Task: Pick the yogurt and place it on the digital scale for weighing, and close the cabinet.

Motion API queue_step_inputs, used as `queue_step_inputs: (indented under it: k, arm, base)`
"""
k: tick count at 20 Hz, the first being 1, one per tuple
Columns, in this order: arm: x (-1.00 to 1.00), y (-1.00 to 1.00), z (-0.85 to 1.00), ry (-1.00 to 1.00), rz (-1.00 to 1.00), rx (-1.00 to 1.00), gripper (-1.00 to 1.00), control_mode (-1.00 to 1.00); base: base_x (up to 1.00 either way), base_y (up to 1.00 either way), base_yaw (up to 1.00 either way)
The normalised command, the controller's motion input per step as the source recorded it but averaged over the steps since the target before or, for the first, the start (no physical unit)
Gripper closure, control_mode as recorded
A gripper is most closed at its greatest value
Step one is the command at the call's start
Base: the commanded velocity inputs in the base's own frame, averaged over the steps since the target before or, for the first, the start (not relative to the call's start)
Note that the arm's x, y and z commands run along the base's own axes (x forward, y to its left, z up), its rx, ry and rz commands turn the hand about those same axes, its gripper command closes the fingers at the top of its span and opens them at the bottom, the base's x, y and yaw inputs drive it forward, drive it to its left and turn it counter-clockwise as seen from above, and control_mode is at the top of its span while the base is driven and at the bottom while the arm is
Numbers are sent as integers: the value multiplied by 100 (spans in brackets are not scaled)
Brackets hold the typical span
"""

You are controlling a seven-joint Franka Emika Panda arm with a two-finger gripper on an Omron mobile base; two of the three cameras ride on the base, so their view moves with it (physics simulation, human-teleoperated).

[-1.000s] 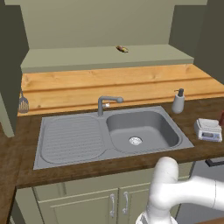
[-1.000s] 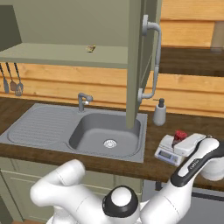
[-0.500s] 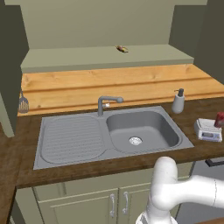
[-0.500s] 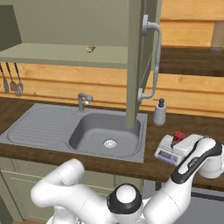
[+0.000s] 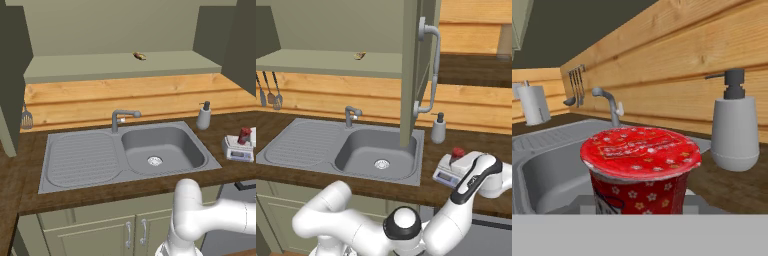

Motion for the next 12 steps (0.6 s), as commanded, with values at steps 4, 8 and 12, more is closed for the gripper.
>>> queue_step_inputs:
  k: [4, 8, 12]
  arm:
    - [43, -3, -15, 0, 0, 0, 100, -100]
    - [32, -18, -30, 0, 0, 0, 100, -100]
    - [15, -29, -44, 0, 0, 0, 100, -100]
  base:
    - [0, 0, 0]
    - [0, 0, 0]
    - [0, 0, 0]
